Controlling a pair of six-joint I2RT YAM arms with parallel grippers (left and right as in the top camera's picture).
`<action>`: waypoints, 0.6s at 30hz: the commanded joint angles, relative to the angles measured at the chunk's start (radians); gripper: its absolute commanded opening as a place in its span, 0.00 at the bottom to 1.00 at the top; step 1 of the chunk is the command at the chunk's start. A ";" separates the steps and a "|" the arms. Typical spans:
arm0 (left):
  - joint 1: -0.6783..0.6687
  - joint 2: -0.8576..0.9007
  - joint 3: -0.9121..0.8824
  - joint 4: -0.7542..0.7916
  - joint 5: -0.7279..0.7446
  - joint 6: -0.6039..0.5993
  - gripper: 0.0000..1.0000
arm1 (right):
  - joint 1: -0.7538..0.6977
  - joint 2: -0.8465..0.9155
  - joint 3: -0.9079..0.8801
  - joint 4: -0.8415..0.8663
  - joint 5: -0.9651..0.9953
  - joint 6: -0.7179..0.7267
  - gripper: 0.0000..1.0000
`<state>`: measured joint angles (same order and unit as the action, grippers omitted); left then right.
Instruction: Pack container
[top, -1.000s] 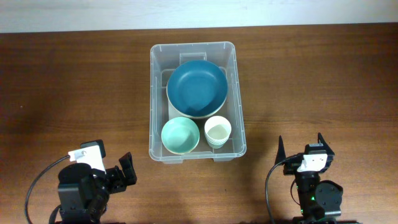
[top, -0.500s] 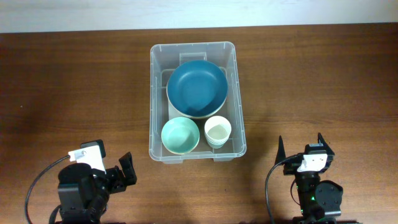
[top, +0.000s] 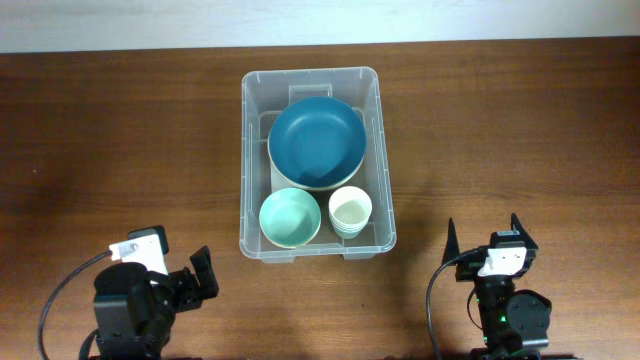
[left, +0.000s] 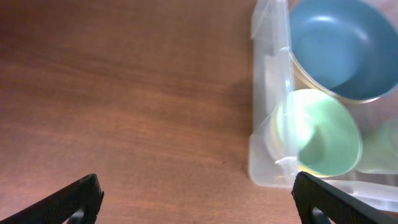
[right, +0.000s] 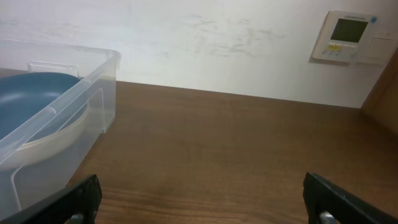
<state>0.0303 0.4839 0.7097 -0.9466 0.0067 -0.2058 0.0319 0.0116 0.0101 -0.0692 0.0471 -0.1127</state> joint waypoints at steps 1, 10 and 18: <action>0.003 -0.023 -0.006 -0.024 -0.056 0.002 1.00 | -0.007 -0.008 -0.005 -0.010 -0.010 -0.003 0.99; 0.002 -0.234 -0.193 0.088 -0.082 0.066 1.00 | -0.007 -0.008 -0.005 -0.010 -0.010 -0.003 0.99; 0.002 -0.395 -0.432 0.398 -0.062 0.111 1.00 | -0.007 -0.008 -0.005 -0.010 -0.010 -0.003 0.99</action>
<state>0.0303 0.1303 0.3470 -0.6228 -0.0631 -0.1398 0.0319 0.0116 0.0101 -0.0704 0.0429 -0.1131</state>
